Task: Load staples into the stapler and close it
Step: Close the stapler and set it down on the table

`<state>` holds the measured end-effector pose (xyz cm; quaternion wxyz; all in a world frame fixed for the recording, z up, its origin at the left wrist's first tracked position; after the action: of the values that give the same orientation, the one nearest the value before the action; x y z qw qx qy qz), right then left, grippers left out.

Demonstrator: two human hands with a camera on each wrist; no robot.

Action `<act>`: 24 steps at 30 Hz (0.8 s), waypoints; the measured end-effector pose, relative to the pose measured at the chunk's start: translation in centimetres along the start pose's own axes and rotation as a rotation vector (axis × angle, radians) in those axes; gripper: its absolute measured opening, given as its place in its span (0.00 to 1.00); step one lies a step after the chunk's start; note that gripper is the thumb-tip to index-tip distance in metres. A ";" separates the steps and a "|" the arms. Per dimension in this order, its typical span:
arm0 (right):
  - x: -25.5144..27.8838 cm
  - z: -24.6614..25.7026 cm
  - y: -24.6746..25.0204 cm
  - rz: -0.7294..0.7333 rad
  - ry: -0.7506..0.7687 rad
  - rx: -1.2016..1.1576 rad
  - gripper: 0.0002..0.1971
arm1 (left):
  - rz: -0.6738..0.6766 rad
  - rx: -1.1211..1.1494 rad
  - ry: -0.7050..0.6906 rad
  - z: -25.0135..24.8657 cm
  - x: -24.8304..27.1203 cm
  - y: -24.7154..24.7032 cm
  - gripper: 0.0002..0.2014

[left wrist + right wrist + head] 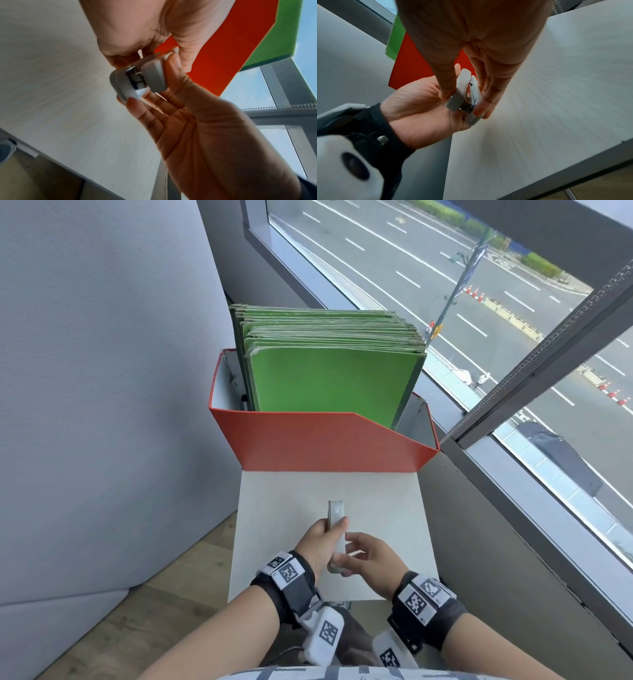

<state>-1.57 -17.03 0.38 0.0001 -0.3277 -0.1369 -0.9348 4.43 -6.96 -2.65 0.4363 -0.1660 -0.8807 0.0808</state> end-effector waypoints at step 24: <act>-6.1 4.7 -6.3 0.052 0.209 0.353 0.15 | -0.379 -0.614 -0.312 -6.6 1.3 7.3 0.07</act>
<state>5.54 -10.30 -1.47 0.0960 -0.2275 -0.2893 -0.9248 10.57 0.32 0.26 0.2344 -0.1088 -0.9346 -0.2443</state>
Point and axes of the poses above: each hand's wrist, its own x-axis away from the middle knuckle, its own y-axis out of the back of the hand, z = x × y, the point moved 5 cm from there along -x, towards the middle knuckle, and after that the axes turned 13 degrees about x, right-handed, at the moved point
